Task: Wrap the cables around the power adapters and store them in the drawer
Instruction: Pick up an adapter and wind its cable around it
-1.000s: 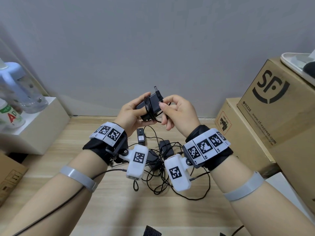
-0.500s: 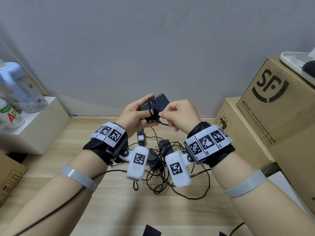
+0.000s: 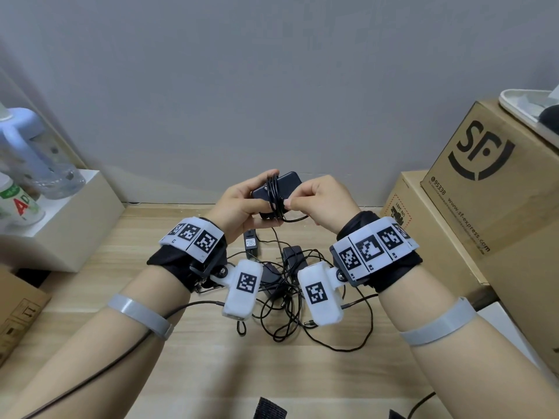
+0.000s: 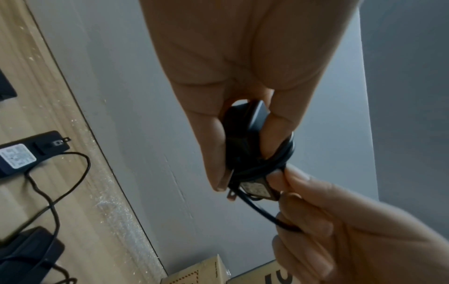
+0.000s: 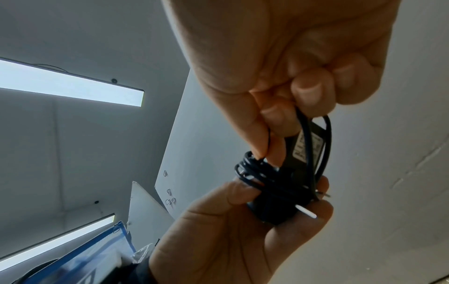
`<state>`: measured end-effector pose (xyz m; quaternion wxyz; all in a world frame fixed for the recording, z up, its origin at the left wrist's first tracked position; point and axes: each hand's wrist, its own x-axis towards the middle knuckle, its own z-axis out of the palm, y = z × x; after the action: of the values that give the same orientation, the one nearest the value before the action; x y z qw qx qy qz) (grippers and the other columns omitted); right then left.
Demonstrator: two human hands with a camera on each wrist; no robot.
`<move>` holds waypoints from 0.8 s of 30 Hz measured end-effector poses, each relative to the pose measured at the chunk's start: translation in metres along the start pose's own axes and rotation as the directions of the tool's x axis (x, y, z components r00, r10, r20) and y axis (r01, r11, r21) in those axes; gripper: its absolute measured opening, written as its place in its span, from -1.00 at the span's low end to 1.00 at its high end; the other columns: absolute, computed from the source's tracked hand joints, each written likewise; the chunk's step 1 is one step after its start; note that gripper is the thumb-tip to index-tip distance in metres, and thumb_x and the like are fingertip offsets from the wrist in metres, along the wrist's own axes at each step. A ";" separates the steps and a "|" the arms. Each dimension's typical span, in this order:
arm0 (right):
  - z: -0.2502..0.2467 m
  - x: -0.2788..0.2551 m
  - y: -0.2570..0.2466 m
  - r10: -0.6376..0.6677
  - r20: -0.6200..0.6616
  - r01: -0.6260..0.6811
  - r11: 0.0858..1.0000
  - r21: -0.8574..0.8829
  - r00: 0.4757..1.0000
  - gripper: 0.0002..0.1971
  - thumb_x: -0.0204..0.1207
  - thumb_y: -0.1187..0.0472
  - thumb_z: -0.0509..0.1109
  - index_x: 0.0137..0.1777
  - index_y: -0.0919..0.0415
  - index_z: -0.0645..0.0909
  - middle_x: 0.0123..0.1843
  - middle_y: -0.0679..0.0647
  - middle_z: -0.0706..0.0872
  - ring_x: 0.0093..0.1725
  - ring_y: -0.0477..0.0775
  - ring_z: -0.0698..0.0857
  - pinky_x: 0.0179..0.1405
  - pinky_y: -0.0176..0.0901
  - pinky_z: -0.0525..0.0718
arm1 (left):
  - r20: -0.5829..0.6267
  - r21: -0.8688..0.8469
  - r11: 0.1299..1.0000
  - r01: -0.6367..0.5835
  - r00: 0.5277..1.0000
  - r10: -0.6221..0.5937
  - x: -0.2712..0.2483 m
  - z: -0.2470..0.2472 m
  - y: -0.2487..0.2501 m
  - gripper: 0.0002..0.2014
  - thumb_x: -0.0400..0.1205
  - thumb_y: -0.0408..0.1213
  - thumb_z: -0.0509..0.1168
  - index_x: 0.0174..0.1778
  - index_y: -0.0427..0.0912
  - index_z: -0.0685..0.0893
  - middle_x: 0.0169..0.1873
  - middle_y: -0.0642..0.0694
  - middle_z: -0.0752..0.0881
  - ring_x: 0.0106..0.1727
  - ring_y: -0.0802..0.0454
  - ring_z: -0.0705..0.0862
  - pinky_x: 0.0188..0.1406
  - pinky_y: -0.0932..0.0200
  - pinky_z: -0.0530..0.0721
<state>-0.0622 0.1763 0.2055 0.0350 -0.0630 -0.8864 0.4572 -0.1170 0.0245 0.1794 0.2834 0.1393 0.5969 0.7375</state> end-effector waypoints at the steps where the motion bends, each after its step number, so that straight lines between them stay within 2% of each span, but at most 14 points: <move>1: 0.002 0.000 0.000 -0.003 -0.021 0.003 1.000 -0.002 1.000 -0.79 0.43 0.18 0.44 -0.43 0.04 0.62 -0.69 -0.20 0.54 -0.62 -0.25 0.49 -0.45 -0.31 0.37 | 0.006 0.031 1.000 -0.004 1.000 0.004 0.000 0.001 0.000 -0.42 0.51 -0.72 0.19 0.34 -0.05 0.53 -0.04 -0.19 0.66 -0.05 -0.12 0.67 0.00 -0.09 0.74; 4: 0.007 -0.002 -0.001 -0.003 -0.049 0.005 1.000 0.028 0.999 -0.78 0.49 0.22 0.37 -0.40 0.07 0.55 -0.50 0.00 0.64 -0.65 -0.11 0.51 -0.56 -0.32 0.44 | 0.009 0.087 0.996 -0.007 1.000 0.006 -0.001 0.005 -0.003 -0.44 0.52 -0.69 0.21 0.31 -0.02 0.54 -0.03 -0.12 0.68 -0.12 -0.02 0.71 0.00 -0.05 0.75; 6: 0.011 -0.004 -0.002 0.006 -0.049 -0.003 0.998 0.069 0.999 -0.80 0.52 0.25 0.30 -0.35 0.13 0.51 -0.49 0.10 0.66 -0.70 -0.09 0.53 -0.62 -0.34 0.47 | -0.006 0.083 0.996 -0.007 1.000 0.008 -0.001 0.006 -0.005 -0.44 0.52 -0.70 0.20 0.31 -0.03 0.54 -0.04 -0.13 0.68 -0.14 0.02 0.72 -0.05 -0.01 0.77; 8: 0.013 -0.006 -0.003 0.011 -0.037 -0.007 0.995 0.103 0.999 -0.81 0.56 0.25 0.24 -0.30 0.18 0.50 -0.52 0.11 0.63 -0.71 -0.09 0.56 -0.62 -0.33 0.50 | -0.018 0.090 0.996 -0.009 1.000 0.011 -0.001 0.005 -0.005 -0.44 0.52 -0.70 0.19 0.33 -0.04 0.54 -0.03 -0.14 0.68 -0.11 0.00 0.70 -0.07 0.01 0.78; 11: 0.014 -0.006 -0.002 -0.003 0.004 0.003 0.993 0.119 1.000 -0.79 0.59 0.31 0.15 -0.27 0.19 0.49 -0.48 0.18 0.65 -0.55 0.15 0.70 -0.58 -0.25 0.58 | -0.042 0.108 0.994 -0.012 0.999 0.016 -0.002 0.005 -0.004 -0.43 0.51 -0.71 0.20 0.36 -0.09 0.53 -0.03 -0.14 0.68 -0.11 0.01 0.71 -0.08 0.01 0.78; 13: 0.014 -0.006 -0.003 -0.009 -0.004 0.009 0.994 0.111 1.000 -0.80 0.60 0.32 0.15 -0.24 0.16 0.48 -0.51 0.18 0.66 -0.48 0.25 0.75 -0.54 -0.22 0.65 | -0.074 0.117 0.993 -0.023 0.997 0.032 -0.002 0.005 -0.003 -0.46 0.52 -0.71 0.20 0.35 -0.14 0.52 -0.02 -0.15 0.66 -0.10 -0.01 0.71 -0.12 0.01 0.79; 15: 0.015 -0.007 -0.005 -0.023 -0.049 0.029 0.991 0.132 0.999 -0.90 0.61 0.32 0.17 -0.13 0.17 0.45 -0.49 0.14 0.64 -0.45 0.28 0.76 -0.51 -0.14 0.69 | -0.108 0.117 0.992 -0.037 0.993 0.050 -0.002 0.006 -0.003 -0.52 0.52 -0.69 0.23 0.32 -0.20 0.49 -0.05 -0.16 0.66 -0.10 -0.04 0.70 -0.19 0.01 0.80; 16: 0.016 -0.008 -0.007 -0.036 -0.066 0.047 0.986 0.160 0.997 -0.97 0.62 0.31 0.18 -0.02 0.17 0.41 -0.48 0.10 0.61 -0.45 0.29 0.76 -0.52 -0.10 0.70 | -0.118 0.117 0.992 -0.039 0.992 0.053 -0.002 0.007 -0.003 -0.54 0.52 -0.68 0.23 0.30 -0.23 0.47 -0.10 -0.16 0.66 -0.13 -0.03 0.70 -0.24 0.03 0.80; 19: 0.018 -0.008 -0.011 -0.084 -0.062 0.091 0.988 0.123 0.995 -0.76 0.60 0.23 0.25 0.19 0.14 0.31 -0.50 0.02 0.55 -0.50 0.23 0.74 -0.55 -0.14 0.67 | -0.121 0.153 0.988 -0.034 0.991 0.053 -0.002 0.009 -0.006 -0.64 0.53 -0.66 0.26 0.17 -0.23 0.47 -0.18 -0.16 0.66 -0.23 0.05 0.72 -0.33 0.12 0.78; 22: 0.019 -0.006 -0.012 -0.081 -0.024 0.081 0.997 0.005 0.996 -0.75 0.55 0.22 0.30 0.18 0.09 0.39 -0.44 0.03 0.61 -0.59 0.09 0.70 -0.59 -0.21 0.64 | -0.117 0.187 0.982 -0.035 0.991 0.058 -0.002 0.010 -0.008 -0.67 0.52 -0.64 0.29 0.05 -0.15 0.49 -0.20 -0.11 0.67 -0.30 0.14 0.73 -0.35 0.14 0.77; 24: 0.021 -0.007 -0.012 -0.077 -0.006 0.076 0.994 -0.083 0.997 -0.82 0.55 0.21 0.27 0.13 0.06 0.46 -0.30 0.10 0.65 -0.56 0.11 0.72 -0.57 -0.18 0.68 | -0.112 0.239 0.970 -0.030 0.992 0.058 -0.001 0.010 -0.009 -0.66 0.52 -0.64 0.30 0.07 -0.17 0.48 -0.18 -0.10 0.66 -0.28 0.10 0.72 -0.35 0.15 0.78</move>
<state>-0.0591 0.1515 0.2031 0.0537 -0.0324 -0.9061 0.4183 -0.1084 0.0326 0.1739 0.2125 0.1413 0.6933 0.6740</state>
